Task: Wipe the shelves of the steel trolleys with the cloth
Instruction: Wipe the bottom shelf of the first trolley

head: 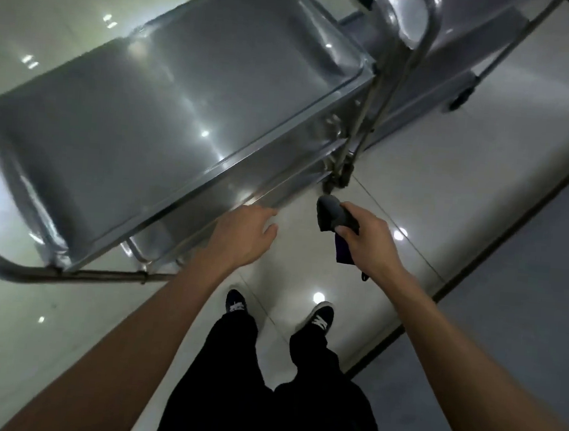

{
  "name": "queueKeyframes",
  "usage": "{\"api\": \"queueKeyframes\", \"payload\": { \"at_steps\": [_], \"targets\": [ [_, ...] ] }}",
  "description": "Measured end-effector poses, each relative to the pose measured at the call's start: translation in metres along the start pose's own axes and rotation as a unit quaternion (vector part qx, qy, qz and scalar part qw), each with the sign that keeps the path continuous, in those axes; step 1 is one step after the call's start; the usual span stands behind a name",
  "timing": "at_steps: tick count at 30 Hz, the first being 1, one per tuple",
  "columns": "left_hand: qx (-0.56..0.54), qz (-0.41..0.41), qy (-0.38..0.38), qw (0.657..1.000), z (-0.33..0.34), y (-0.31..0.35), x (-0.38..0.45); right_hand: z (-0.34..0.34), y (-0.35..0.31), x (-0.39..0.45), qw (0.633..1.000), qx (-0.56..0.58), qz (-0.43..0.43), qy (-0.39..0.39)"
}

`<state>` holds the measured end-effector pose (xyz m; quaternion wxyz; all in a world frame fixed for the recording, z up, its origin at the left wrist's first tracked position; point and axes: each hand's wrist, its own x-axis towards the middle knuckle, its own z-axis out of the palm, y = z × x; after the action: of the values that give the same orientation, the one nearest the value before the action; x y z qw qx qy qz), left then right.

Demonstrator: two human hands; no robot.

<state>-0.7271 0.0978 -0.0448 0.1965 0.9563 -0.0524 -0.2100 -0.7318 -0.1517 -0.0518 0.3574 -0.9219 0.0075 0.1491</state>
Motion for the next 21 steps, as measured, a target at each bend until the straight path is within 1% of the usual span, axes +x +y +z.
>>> {"api": "queueKeyframes", "payload": {
  "at_steps": [6,11,15,21],
  "targets": [
    [-0.059,-0.115,0.027,0.991,0.024,-0.033,-0.033,0.034,-0.018,0.029,0.992,-0.026,-0.055,-0.111],
    [-0.093,-0.173,0.051,0.979,0.047,-0.067,-0.069,0.069,-0.038,0.033,0.973,-0.067,-0.090,-0.200],
    [-0.107,-0.217,0.076,0.967,0.064,-0.082,-0.089,0.089,-0.048,0.034,0.962,-0.084,-0.124,-0.227],
    [-0.121,-0.268,0.068,0.953,0.076,-0.076,-0.097,0.108,-0.041,0.044,0.945,-0.094,-0.156,-0.271]
  ]
}}
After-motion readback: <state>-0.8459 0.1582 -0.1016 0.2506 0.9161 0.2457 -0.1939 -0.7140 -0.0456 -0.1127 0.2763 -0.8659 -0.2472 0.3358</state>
